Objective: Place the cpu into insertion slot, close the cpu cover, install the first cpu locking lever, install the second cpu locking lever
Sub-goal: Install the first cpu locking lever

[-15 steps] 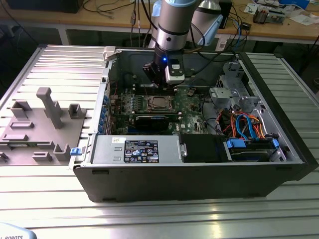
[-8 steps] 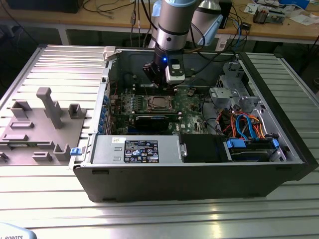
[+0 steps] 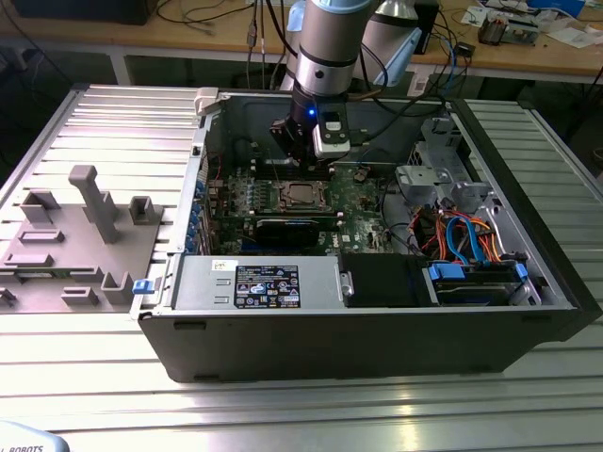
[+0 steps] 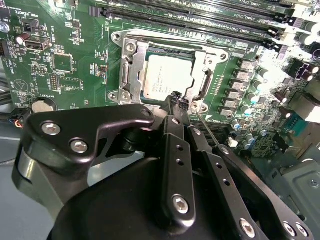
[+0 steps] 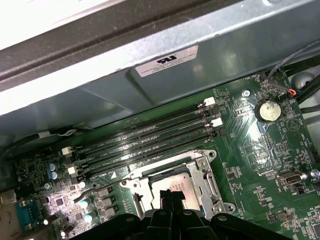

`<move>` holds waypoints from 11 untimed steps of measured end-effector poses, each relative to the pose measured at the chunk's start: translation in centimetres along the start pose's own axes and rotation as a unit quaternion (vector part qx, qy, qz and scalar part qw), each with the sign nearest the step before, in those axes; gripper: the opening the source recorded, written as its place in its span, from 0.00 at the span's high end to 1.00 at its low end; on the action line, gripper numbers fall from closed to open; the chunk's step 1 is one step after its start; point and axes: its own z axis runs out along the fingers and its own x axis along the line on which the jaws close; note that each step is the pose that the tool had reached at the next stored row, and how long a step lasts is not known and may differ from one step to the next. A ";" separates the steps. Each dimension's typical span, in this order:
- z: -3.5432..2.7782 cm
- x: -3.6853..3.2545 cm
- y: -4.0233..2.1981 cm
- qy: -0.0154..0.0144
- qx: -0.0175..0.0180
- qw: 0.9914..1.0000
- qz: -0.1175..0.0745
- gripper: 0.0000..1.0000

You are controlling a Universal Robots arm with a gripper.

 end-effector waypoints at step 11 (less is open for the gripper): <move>0.00 0.00 0.00 0.000 0.000 1.000 -0.004 0.89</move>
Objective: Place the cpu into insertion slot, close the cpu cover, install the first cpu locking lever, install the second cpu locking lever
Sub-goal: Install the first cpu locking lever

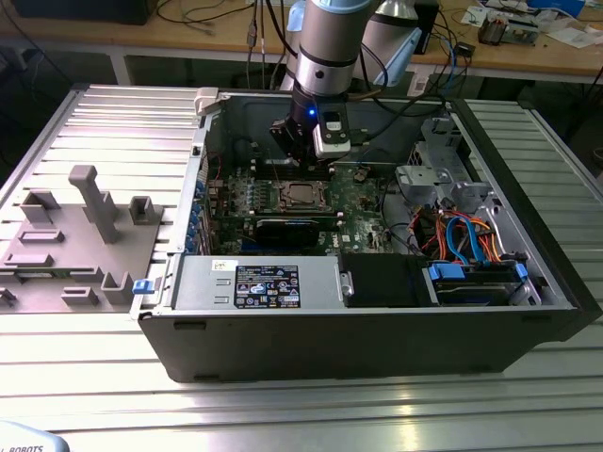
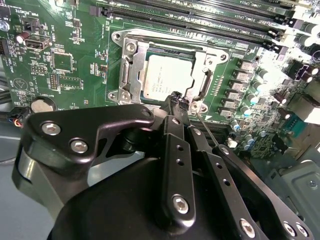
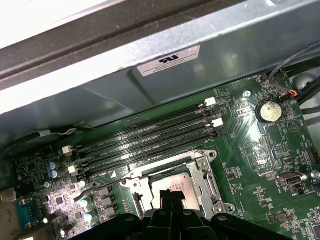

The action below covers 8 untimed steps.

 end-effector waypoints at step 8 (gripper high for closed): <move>0.00 0.00 0.00 0.000 0.000 1.000 -0.003 0.89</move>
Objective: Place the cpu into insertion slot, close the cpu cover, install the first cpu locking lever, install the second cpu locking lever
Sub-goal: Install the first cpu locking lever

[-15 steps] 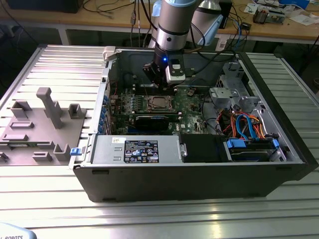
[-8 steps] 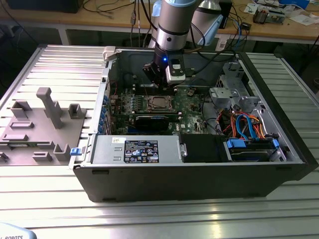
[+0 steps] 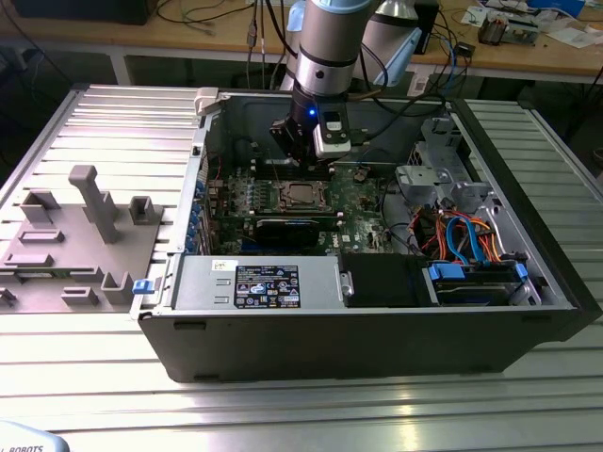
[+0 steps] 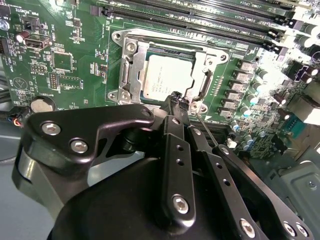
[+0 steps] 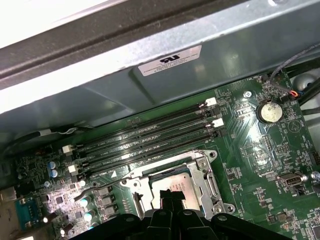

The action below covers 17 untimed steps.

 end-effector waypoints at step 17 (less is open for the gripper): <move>0.00 0.00 0.00 0.000 0.001 1.000 -0.007 0.89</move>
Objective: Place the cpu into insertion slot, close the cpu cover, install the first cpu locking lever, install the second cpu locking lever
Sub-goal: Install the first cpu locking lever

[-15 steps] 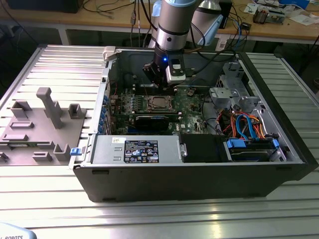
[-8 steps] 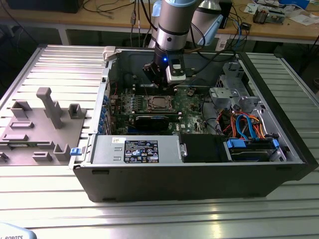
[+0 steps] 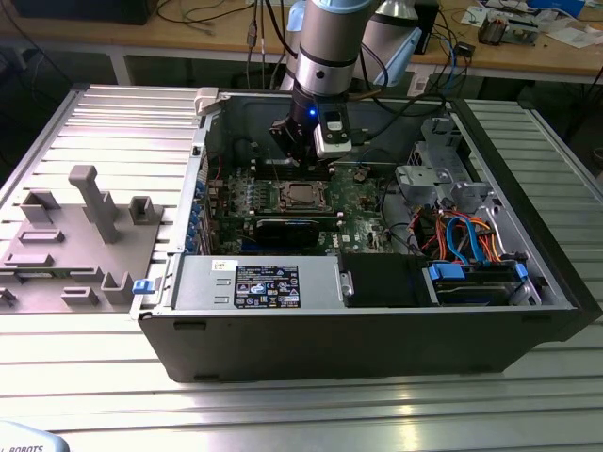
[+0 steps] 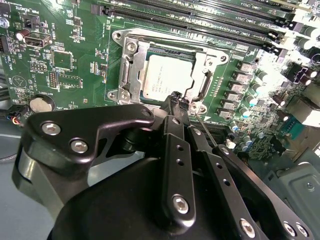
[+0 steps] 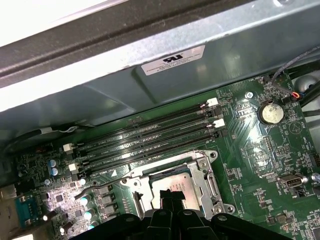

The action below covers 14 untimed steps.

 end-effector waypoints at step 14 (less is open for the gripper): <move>0.00 0.00 0.00 0.000 0.000 1.000 -0.004 0.89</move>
